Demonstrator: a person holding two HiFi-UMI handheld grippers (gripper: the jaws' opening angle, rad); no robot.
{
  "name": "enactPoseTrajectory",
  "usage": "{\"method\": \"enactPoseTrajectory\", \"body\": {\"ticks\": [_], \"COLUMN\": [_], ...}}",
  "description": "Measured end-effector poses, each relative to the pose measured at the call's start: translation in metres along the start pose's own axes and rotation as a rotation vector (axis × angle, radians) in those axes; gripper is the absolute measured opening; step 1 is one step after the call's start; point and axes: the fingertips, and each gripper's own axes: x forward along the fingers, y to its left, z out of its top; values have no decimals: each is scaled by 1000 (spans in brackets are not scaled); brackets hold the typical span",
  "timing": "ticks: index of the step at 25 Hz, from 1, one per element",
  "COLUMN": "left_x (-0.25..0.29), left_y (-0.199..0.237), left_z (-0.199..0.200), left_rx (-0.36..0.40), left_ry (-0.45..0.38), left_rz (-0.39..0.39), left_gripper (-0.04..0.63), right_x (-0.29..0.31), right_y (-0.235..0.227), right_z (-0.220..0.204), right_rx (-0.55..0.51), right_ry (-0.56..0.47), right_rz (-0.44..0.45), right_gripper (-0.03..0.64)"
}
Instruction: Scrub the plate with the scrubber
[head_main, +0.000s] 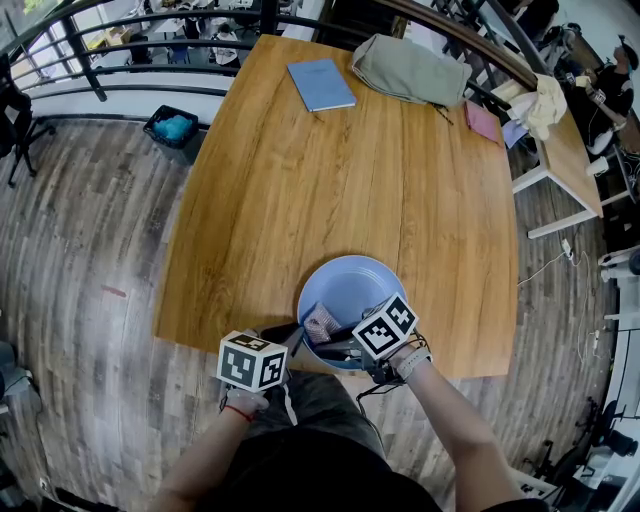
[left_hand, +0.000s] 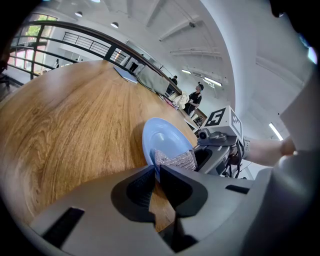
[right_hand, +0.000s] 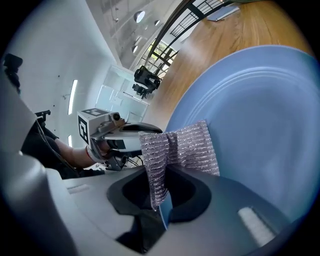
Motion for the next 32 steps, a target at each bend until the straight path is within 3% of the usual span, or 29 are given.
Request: {"method": "enactPoseTrajectory", "body": {"ticks": [9, 15, 18, 26, 30, 32], "left_x": [0, -10, -18, -23, -27, -31], "left_y": [0, 4, 11, 16, 12, 10], "left_z": [3, 20, 29, 46, 60, 70], "left_rx": [-57, -13, 11, 128, 186, 204], "left_ry": [-6, -39, -62, -76, -125, -161], "left_rz": [-31, -31, -4, 12, 30, 32], "left_gripper": [28, 31, 31, 34, 30, -3], "right_x": [-10, -21, -34, -69, -85, -95], "right_y": [15, 31, 42, 36, 37, 38], "right_z": [-4, -4, -1, 15, 18, 21], "right_rx": [25, 18, -7, -53, -69, -78], "right_ry": [-25, -90, -172, -474, -593, -646], "right_rz": [106, 178, 211, 84, 25, -1], "right_gripper": [87, 87, 87, 86, 84, 84]}}
